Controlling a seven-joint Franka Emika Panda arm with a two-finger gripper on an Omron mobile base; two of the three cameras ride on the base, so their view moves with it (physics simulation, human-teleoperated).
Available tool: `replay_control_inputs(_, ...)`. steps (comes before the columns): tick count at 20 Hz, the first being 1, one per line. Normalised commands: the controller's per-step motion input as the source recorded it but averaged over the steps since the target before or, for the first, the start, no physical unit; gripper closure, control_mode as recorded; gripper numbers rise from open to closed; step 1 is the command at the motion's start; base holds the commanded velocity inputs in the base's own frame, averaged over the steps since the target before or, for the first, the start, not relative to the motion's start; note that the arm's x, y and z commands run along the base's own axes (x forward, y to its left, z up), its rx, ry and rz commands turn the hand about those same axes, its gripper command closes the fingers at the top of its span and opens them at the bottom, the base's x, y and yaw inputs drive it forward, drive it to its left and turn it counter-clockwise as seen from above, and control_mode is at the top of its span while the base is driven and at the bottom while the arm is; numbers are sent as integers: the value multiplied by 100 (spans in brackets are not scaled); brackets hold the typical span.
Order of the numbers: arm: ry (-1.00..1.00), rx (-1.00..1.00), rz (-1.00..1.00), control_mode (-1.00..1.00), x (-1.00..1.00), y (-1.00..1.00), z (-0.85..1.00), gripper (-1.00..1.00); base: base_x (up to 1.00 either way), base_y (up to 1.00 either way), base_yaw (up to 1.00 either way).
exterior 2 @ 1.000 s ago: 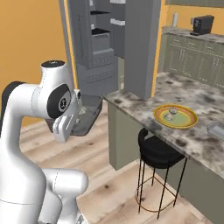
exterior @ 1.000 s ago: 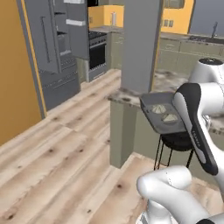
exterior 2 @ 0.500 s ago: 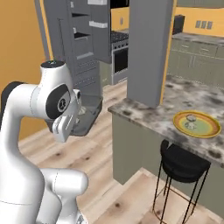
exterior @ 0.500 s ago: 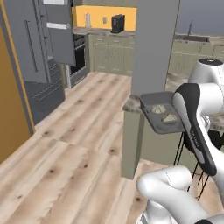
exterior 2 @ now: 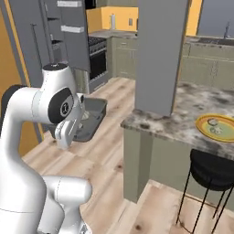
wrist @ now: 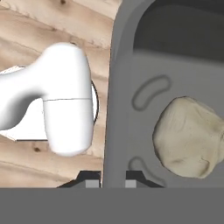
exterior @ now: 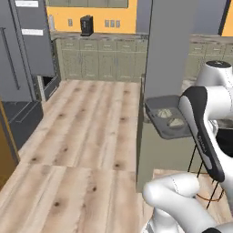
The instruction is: Place two dumplings into each of the tupperware containers and then place the containers in the fridge.
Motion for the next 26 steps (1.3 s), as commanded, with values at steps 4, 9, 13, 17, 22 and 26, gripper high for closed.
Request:
replay_control_inputs(4, 0, 0, 0, 100, 0, 0, 0, 100, 57, 100, -47)
replay_control_inputs(9, 0, 0, 0, 100, 0, 0, 0, 100, 76, 100, -38)
replay_control_inputs(13, 0, 0, 0, 100, 0, 0, 0, 100, 89, 98, -23)
replay_control_inputs(17, 0, 0, 0, 100, 0, 0, 0, 100, 100, 59, 0)
replay_control_inputs(22, 0, 0, 0, 100, 0, 0, 0, 100, 100, 7, 3)
replay_control_inputs(26, 0, 0, 0, 100, 0, 0, 0, 100, 100, 0, 11)
